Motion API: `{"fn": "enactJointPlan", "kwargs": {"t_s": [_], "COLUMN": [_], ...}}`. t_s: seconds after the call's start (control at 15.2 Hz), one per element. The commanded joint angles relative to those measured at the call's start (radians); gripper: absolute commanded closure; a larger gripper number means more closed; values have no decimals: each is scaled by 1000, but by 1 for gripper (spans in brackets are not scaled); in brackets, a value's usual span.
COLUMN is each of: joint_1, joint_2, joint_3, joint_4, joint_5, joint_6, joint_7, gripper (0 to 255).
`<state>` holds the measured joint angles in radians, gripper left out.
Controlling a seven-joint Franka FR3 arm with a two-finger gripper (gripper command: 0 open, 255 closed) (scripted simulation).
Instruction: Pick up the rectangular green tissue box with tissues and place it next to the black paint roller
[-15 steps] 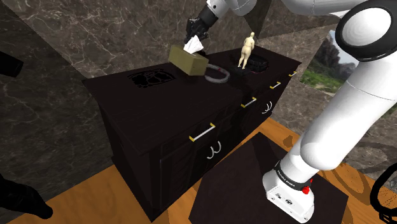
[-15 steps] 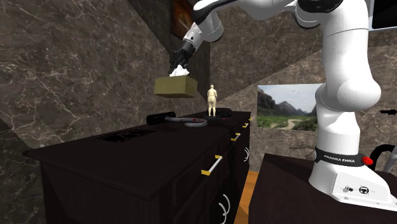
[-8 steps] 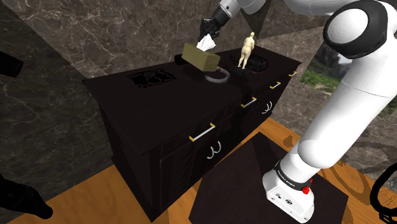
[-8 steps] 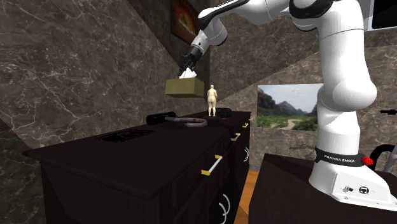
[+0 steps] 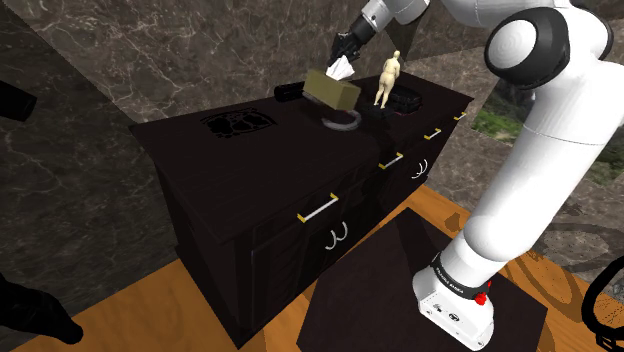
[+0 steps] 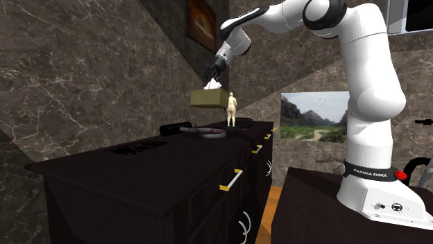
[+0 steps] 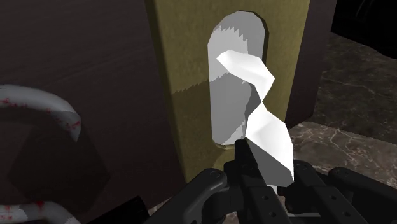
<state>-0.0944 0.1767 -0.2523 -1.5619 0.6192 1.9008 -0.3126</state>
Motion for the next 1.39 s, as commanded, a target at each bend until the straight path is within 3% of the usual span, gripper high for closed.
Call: {"fn": "enactJointPlan", "kwargs": {"t_s": [0.0, 1.32], "joint_1": [0, 7], "joint_2": [3, 42], "joint_3": [1, 17], "joint_4": [-20, -221], "joint_5": [5, 81], "joint_6": [19, 221], "joint_7": [-15, -157], "gripper": [255, 255]}}
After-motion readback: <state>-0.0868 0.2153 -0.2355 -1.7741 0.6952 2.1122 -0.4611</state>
